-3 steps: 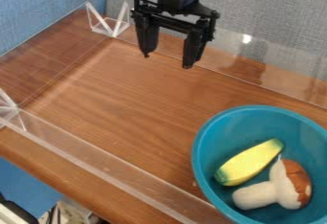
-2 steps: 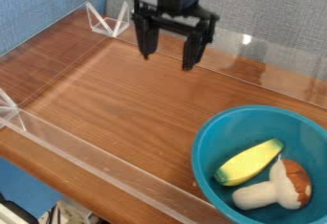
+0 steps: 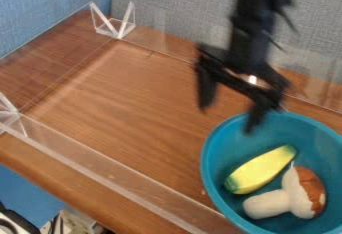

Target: Remove the mushroom from the blue bowl and put it on the table

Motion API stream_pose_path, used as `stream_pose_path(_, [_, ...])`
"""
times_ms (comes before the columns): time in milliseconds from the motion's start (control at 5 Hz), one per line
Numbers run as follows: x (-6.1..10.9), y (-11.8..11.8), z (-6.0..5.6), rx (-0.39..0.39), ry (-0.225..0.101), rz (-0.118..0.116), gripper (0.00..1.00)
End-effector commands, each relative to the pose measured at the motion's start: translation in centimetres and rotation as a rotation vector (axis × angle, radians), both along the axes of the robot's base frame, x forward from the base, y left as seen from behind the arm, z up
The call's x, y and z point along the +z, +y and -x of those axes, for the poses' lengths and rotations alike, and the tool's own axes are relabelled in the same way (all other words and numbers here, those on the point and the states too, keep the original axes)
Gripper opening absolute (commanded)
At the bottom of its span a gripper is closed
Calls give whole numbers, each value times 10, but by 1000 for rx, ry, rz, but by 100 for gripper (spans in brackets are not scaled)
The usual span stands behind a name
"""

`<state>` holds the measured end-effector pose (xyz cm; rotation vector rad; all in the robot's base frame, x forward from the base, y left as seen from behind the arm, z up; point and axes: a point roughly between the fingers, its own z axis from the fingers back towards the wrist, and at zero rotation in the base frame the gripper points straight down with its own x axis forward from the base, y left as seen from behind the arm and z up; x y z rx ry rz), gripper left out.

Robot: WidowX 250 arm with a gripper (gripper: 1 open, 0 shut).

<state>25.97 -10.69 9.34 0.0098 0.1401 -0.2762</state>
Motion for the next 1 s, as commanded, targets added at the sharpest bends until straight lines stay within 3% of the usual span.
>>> stream_pose_path(0, [-1, -45, 1, -109, -67, 15, 100])
stream_pose_path(200, [-18, -69, 14, -205, -70, 3, 100])
stream_pose_path(400, [-32, -69, 27, -232, -79, -6, 100])
stream_pose_path(600, [-42, -62, 31, -243, -83, -5, 100])
stream_pose_path(800, [-50, -58, 24, -191, -82, -6, 100])
